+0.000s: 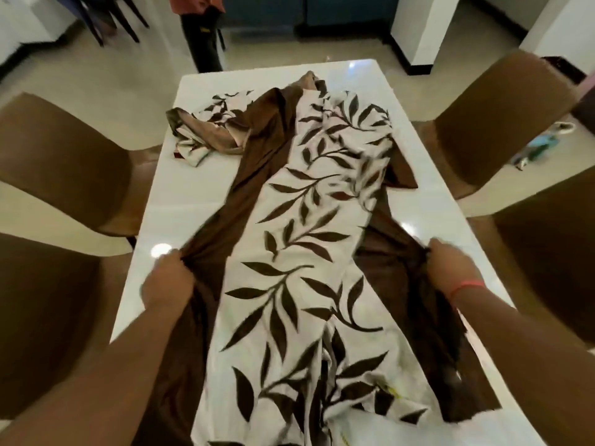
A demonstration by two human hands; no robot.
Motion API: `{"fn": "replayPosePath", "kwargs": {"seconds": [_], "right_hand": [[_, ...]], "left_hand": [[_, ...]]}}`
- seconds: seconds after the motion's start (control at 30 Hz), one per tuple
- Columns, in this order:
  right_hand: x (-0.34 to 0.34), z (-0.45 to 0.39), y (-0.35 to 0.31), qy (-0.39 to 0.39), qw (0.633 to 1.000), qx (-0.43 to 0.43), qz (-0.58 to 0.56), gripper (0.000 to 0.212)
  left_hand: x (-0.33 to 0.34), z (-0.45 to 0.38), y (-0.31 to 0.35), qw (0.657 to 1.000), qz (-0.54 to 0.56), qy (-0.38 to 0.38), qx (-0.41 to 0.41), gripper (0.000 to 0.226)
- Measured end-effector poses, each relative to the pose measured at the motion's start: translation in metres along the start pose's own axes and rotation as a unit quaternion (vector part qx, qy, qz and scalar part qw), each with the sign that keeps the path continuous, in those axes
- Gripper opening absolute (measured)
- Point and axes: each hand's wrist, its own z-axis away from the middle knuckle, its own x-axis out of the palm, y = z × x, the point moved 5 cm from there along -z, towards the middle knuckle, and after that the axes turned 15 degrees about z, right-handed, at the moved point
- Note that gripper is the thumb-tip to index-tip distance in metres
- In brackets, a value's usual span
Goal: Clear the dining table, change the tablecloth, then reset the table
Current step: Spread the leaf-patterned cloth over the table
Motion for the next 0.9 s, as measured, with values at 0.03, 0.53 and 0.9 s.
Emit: {"fn": "replayPosePath", "kwargs": {"seconds": [0.03,0.53,0.9], "right_hand": [[-0.014,-0.001,0.026,0.029,0.997,0.071,-0.028,0.027],[0.044,0.142,0.095,-0.212,0.958,-0.058,0.183,0.073],[0.067,0.249,0.114,-0.085,0.975,-0.139,0.154,0.059]], "left_hand": [[-0.012,-0.003,-0.009,1.0,-0.021,0.013,-0.012,0.019],[0.072,0.186,0.024,0.907,-0.262,-0.244,0.221,0.078],[0.045,0.315,-0.044,0.918,-0.19,-0.248,0.245,0.077]]}}
